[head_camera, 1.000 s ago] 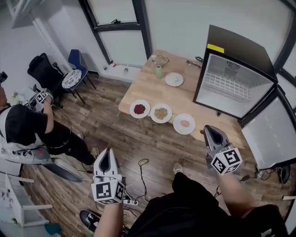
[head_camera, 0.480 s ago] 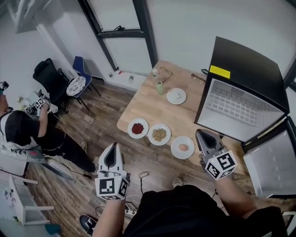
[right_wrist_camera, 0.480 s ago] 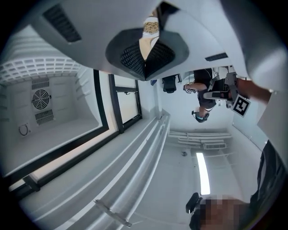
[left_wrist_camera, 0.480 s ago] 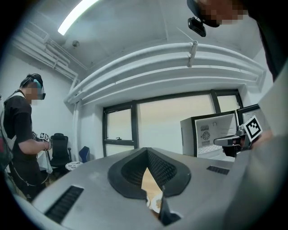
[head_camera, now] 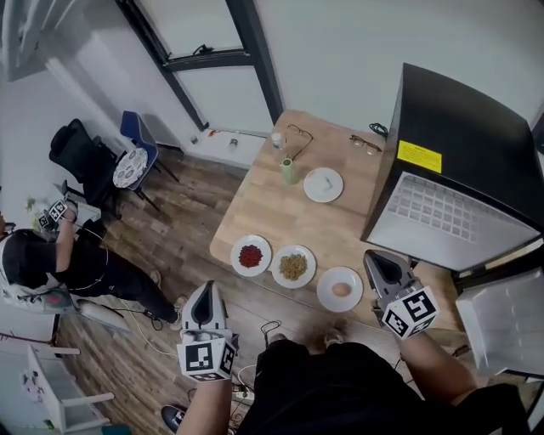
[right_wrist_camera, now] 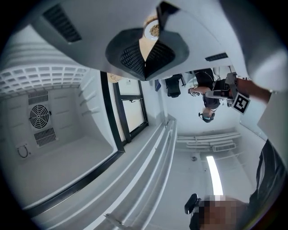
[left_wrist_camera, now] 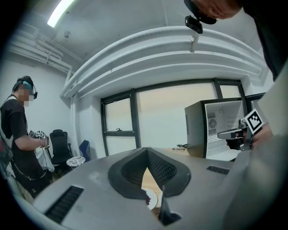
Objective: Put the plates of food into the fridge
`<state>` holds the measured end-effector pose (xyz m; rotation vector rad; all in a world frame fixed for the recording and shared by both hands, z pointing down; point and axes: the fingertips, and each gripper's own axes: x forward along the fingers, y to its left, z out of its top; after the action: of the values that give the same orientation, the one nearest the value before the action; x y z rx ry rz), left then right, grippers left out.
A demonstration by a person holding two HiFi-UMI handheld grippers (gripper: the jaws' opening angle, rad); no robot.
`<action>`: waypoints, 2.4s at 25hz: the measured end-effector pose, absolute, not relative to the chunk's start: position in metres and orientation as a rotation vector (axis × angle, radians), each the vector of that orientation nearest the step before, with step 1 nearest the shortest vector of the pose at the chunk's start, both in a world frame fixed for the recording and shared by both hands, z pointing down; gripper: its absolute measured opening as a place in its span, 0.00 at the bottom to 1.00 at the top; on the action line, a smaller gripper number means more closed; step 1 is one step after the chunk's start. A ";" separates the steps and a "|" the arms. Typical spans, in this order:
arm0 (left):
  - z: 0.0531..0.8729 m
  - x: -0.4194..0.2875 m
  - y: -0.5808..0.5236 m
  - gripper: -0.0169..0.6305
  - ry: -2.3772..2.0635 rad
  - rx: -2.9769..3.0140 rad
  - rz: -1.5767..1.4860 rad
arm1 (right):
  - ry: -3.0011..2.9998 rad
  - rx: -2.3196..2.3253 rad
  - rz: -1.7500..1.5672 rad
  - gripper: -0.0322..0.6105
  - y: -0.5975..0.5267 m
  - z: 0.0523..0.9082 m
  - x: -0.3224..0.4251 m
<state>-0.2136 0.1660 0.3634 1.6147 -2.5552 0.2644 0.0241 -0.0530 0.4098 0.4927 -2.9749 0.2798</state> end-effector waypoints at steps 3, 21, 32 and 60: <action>0.375 -0.237 0.146 0.03 -2.532 1.625 0.214 | -2.926 0.543 0.248 0.08 -0.064 0.414 0.024; 0.378 -0.272 -0.010 0.03 -1.894 2.483 0.123 | -2.751 1.275 0.266 0.08 -0.053 0.411 -0.025; 0.390 -0.210 -0.047 0.03 -1.496 2.758 0.120 | -2.558 1.613 0.377 0.08 0.001 0.444 0.012; 0.449 -0.159 -0.038 0.03 -1.433 2.799 0.366 | -2.182 1.794 1.433 0.38 0.068 0.705 0.074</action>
<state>-0.1589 -0.0380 0.4493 2.7989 -1.4335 0.3657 0.0744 0.0683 0.7045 1.7943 -2.1818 1.4333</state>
